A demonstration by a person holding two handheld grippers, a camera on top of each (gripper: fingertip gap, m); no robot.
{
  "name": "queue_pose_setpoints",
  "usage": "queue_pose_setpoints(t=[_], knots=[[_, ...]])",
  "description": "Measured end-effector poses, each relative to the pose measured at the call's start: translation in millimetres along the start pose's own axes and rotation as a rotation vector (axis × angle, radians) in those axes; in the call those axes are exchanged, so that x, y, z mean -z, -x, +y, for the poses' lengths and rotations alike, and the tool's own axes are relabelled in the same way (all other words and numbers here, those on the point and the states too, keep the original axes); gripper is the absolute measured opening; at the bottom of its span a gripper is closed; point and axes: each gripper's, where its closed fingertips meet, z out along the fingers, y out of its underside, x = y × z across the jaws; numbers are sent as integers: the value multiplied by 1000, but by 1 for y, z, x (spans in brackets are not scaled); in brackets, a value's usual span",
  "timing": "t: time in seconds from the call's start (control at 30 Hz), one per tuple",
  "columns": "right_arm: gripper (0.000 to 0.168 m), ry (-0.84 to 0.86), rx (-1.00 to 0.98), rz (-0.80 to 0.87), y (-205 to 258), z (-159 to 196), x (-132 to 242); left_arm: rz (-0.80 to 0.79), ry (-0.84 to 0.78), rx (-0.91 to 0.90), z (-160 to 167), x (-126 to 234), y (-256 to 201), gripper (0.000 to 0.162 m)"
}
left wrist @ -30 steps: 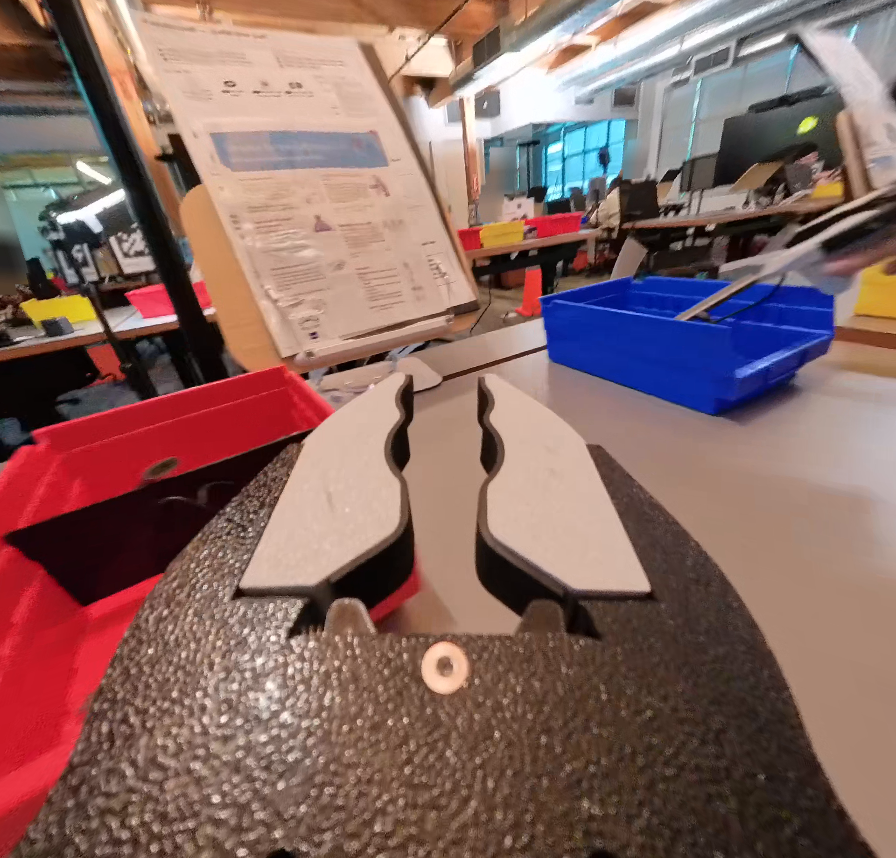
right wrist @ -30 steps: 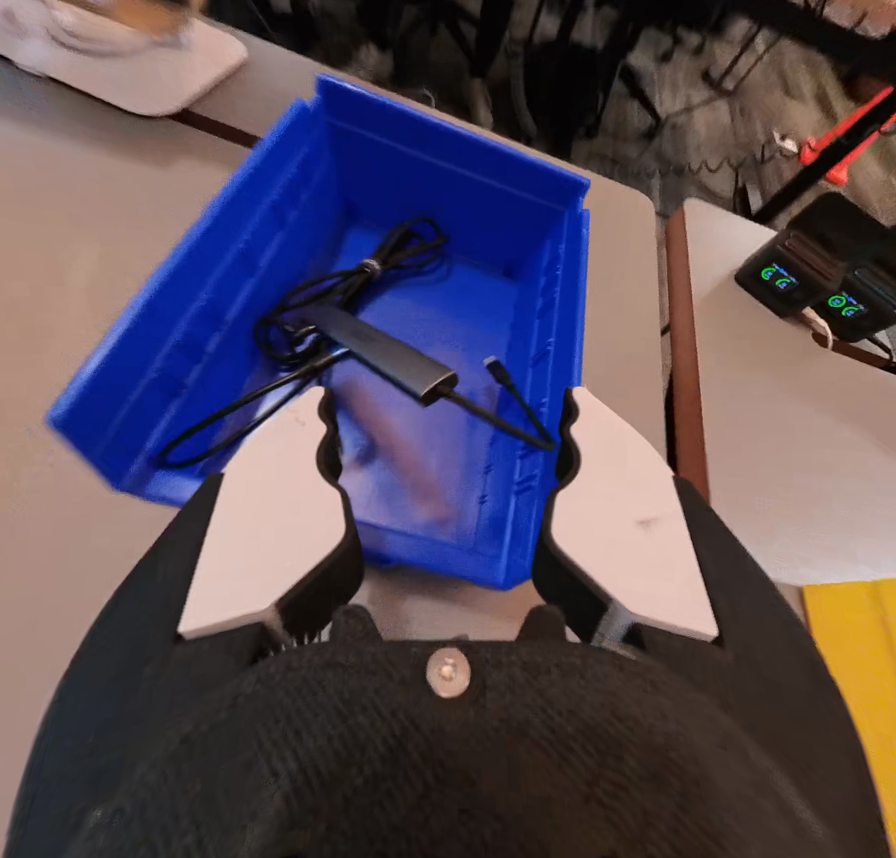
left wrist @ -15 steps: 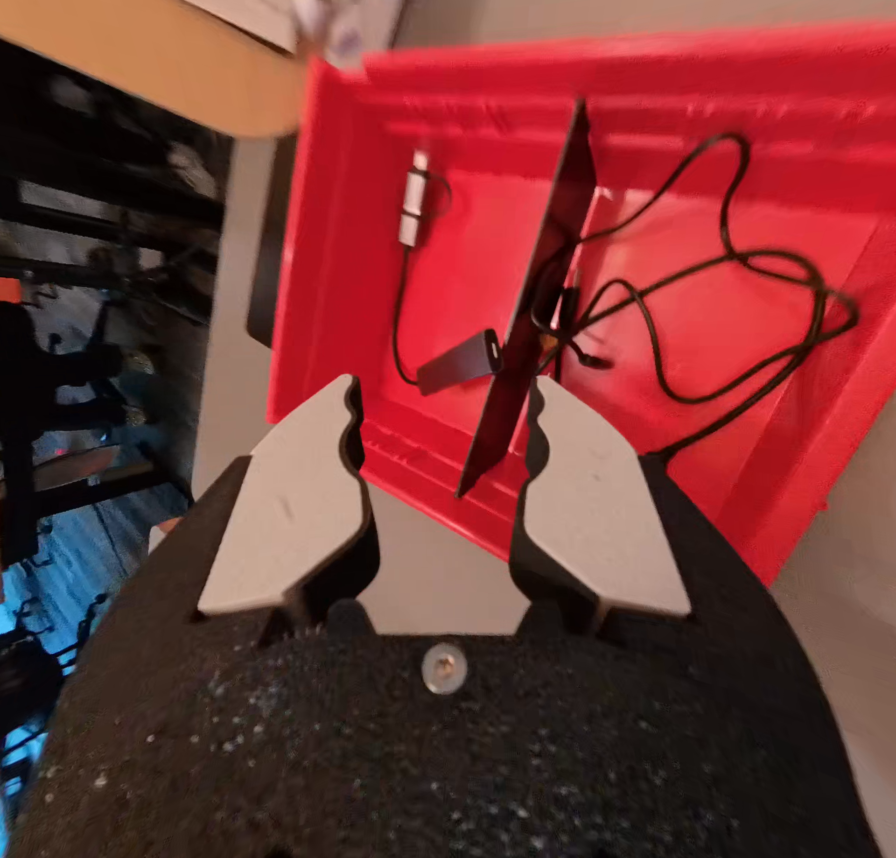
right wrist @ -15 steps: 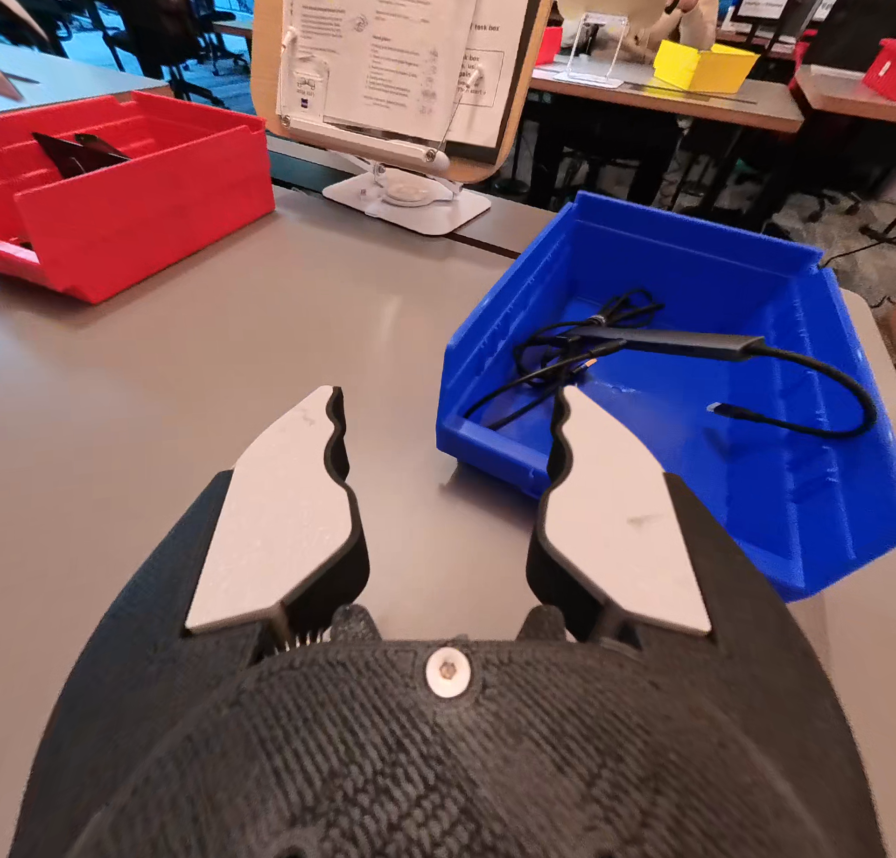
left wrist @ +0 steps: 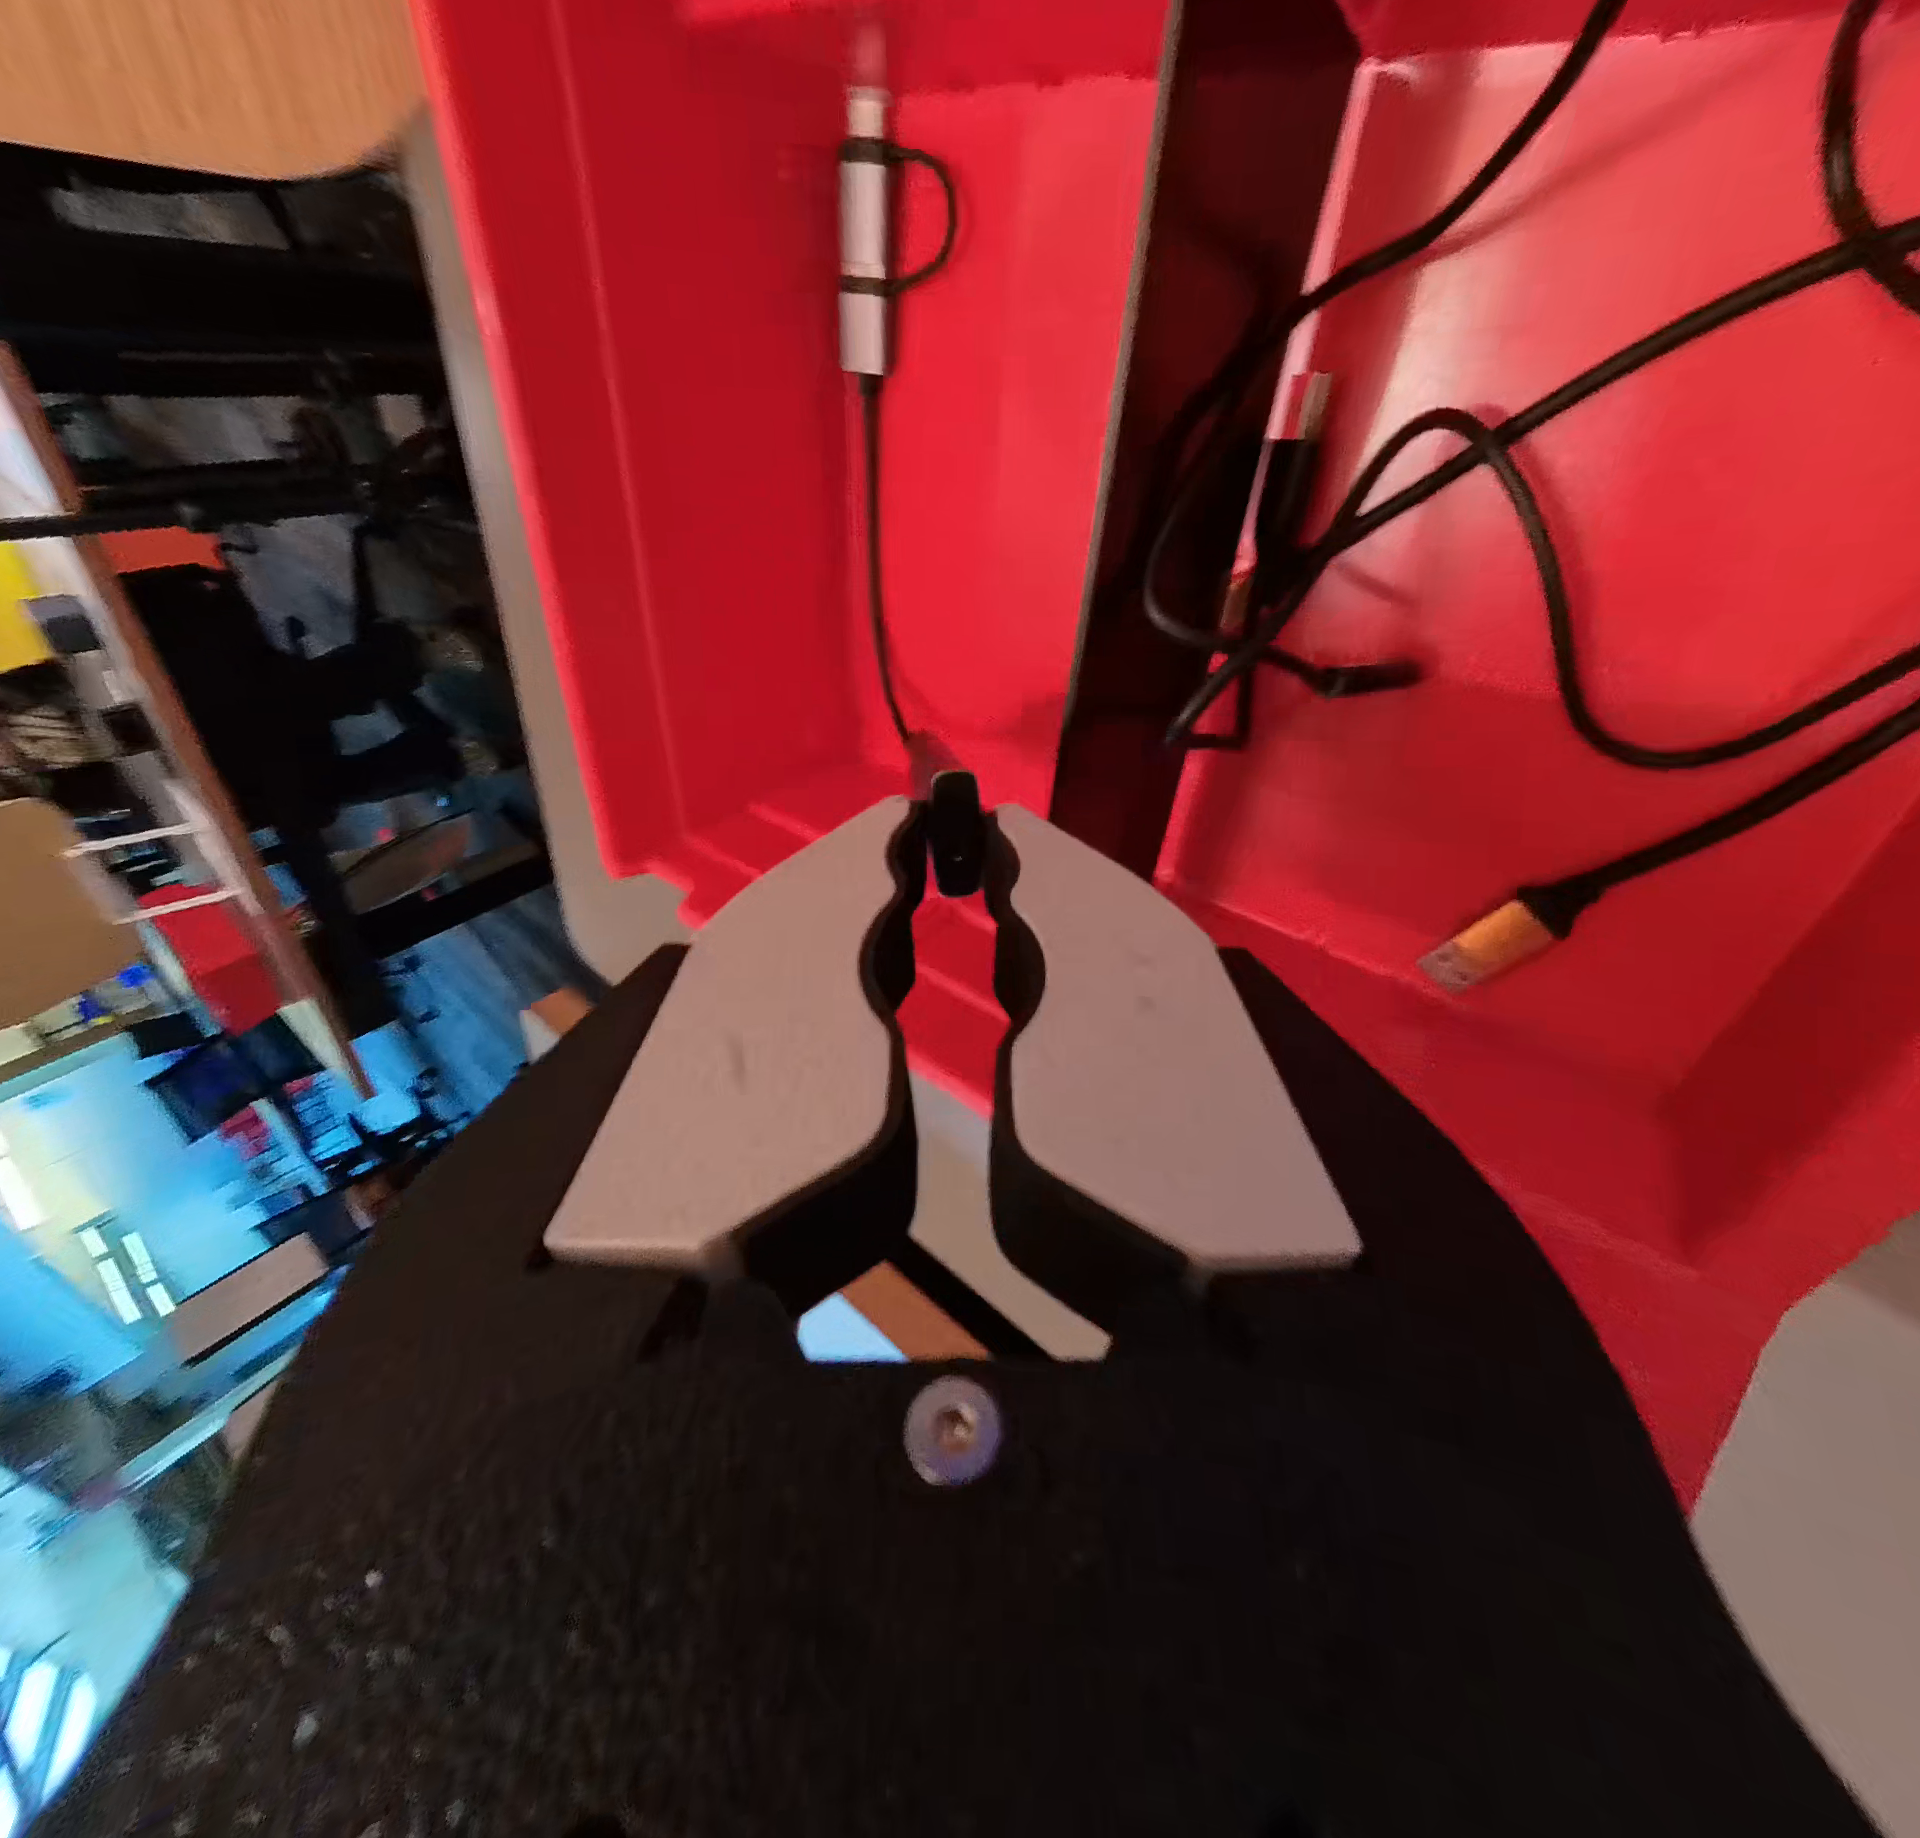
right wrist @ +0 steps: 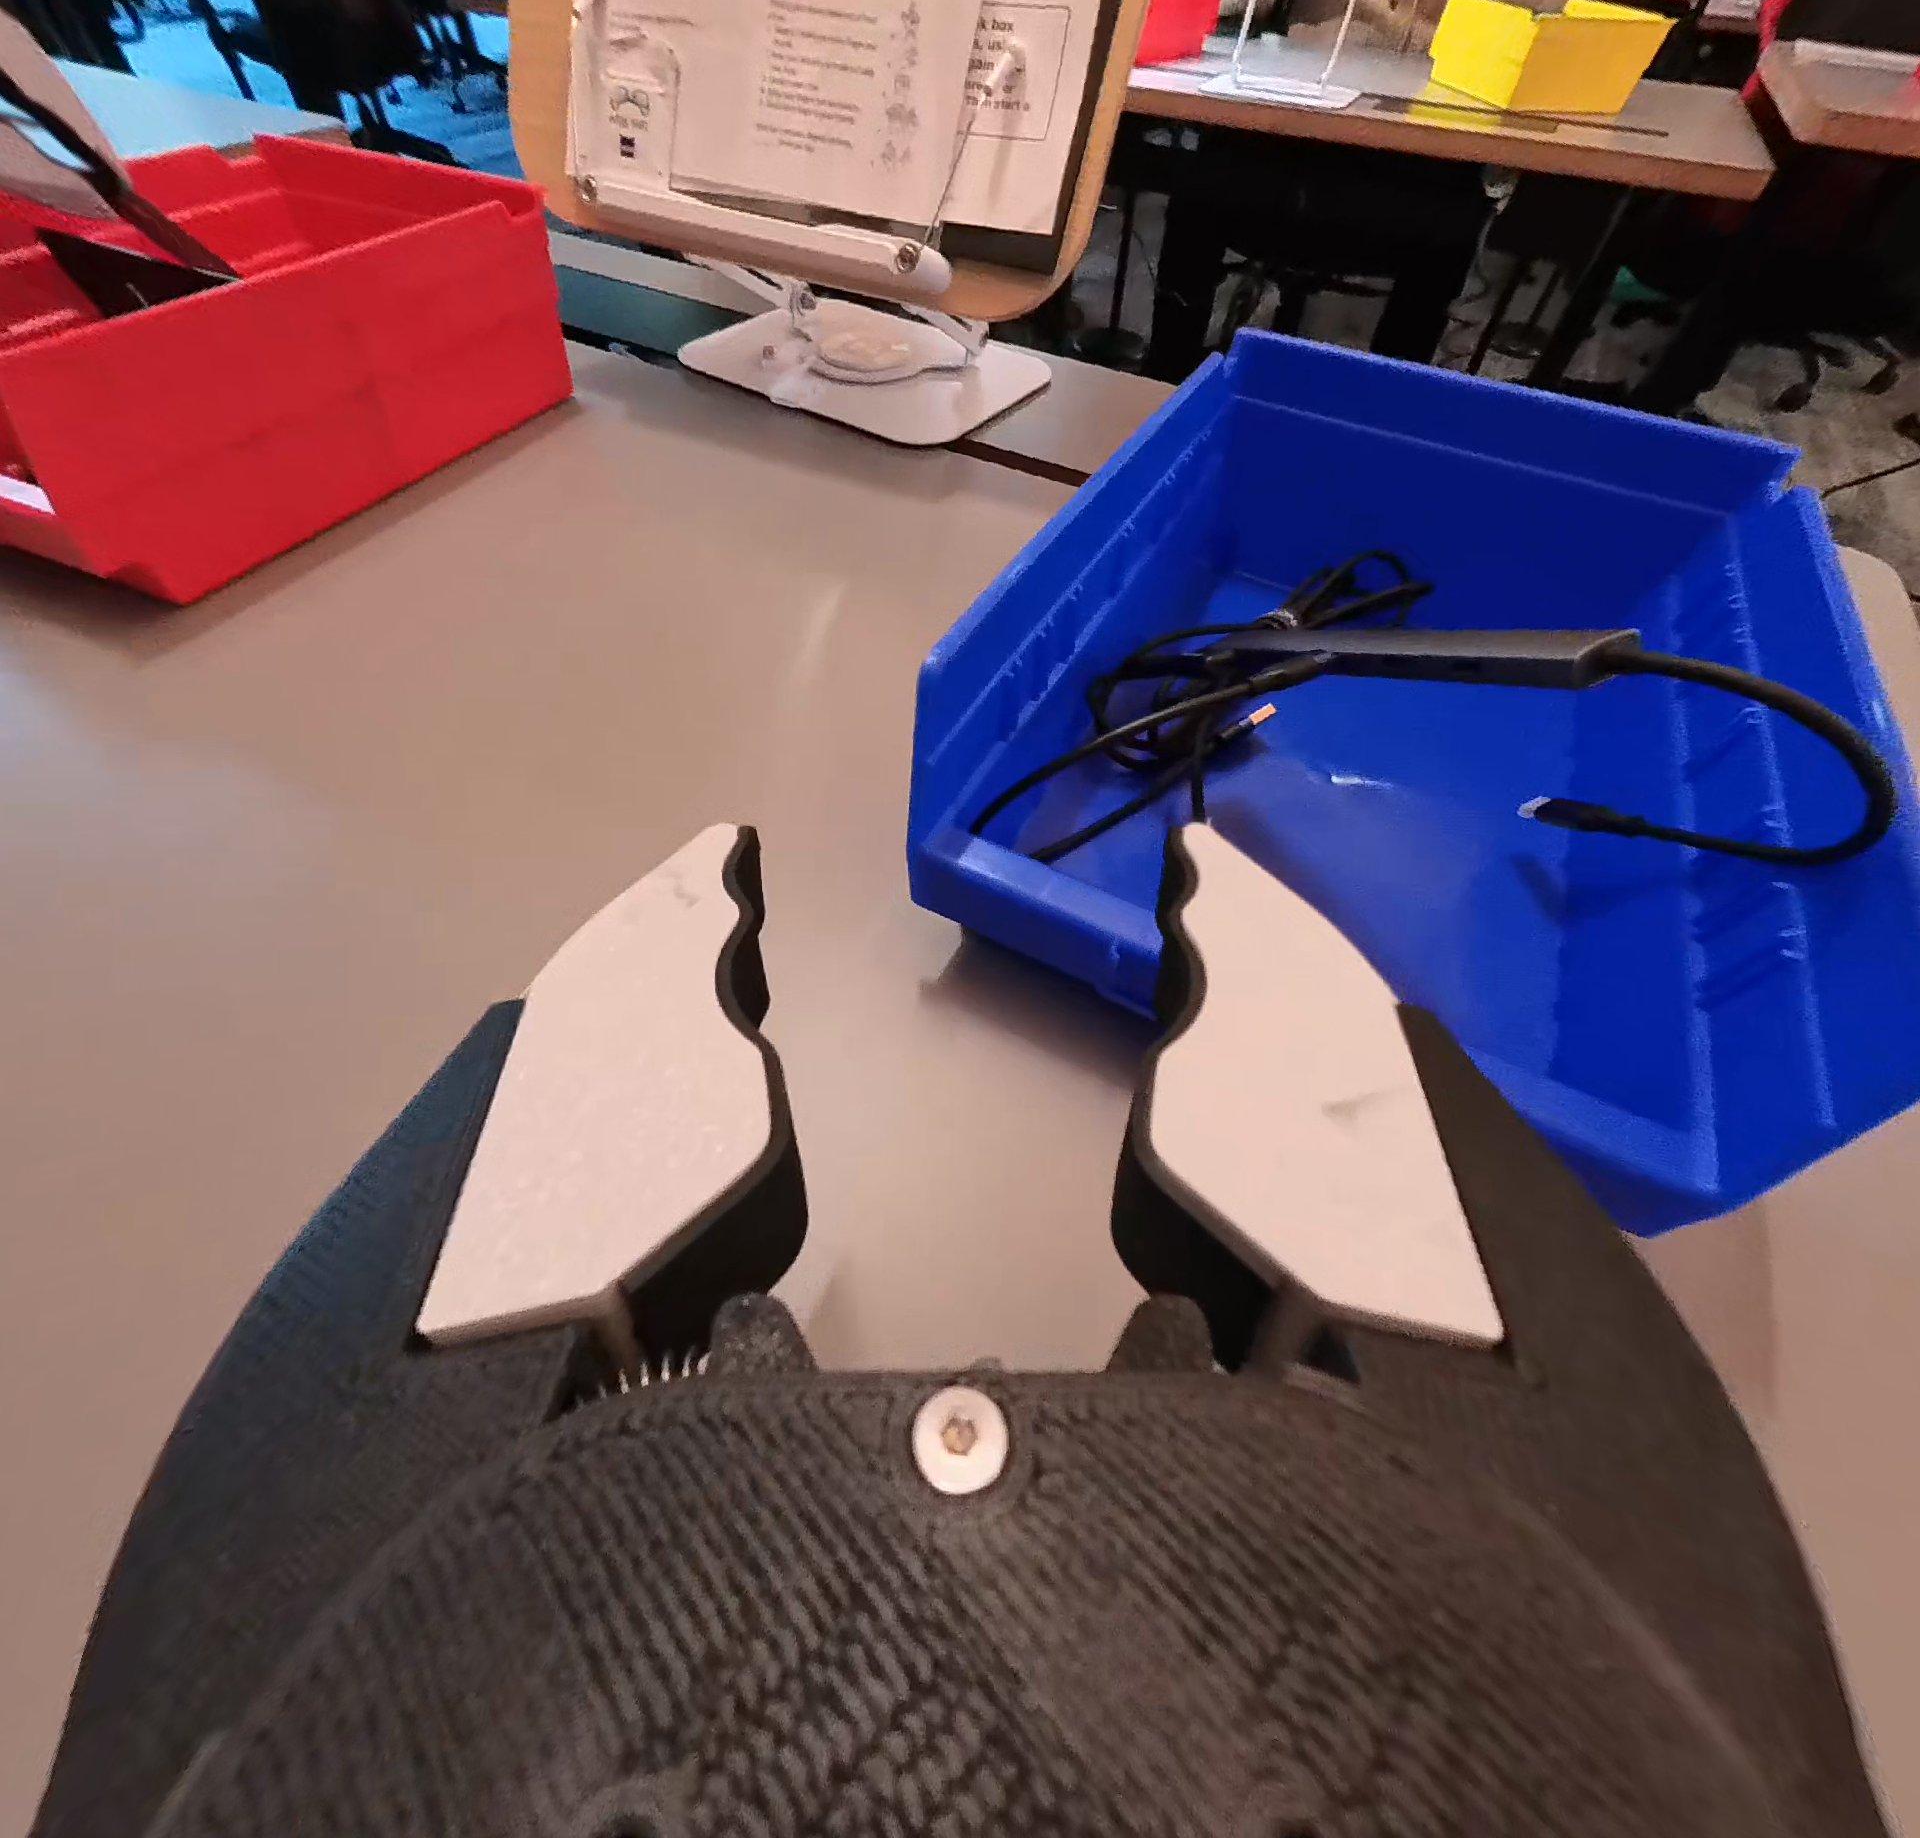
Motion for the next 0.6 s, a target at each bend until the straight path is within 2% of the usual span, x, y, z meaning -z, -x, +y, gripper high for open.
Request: queue_pose_setpoints(t=[0.03,0.17,0.33,0.47,0.6], knots=[[72,-12,-11,-4,0,-1,0,-36,-3,-7,0,5,6,9],[68,-50,-66,-29,9,-10,-4,-327,-85,-25,-9,43,44,9],[70,-137,-80,-152,53,-33,-14,-837,-129,-180,-44,141,66,9],[79,-218,-141,-388,124,-55,-27,-1070,-301,-281,-106,209,25,9],[83,-274,-392,-673,187,-72,-29,-1099,-532,-391,-175,226,-49,9]])
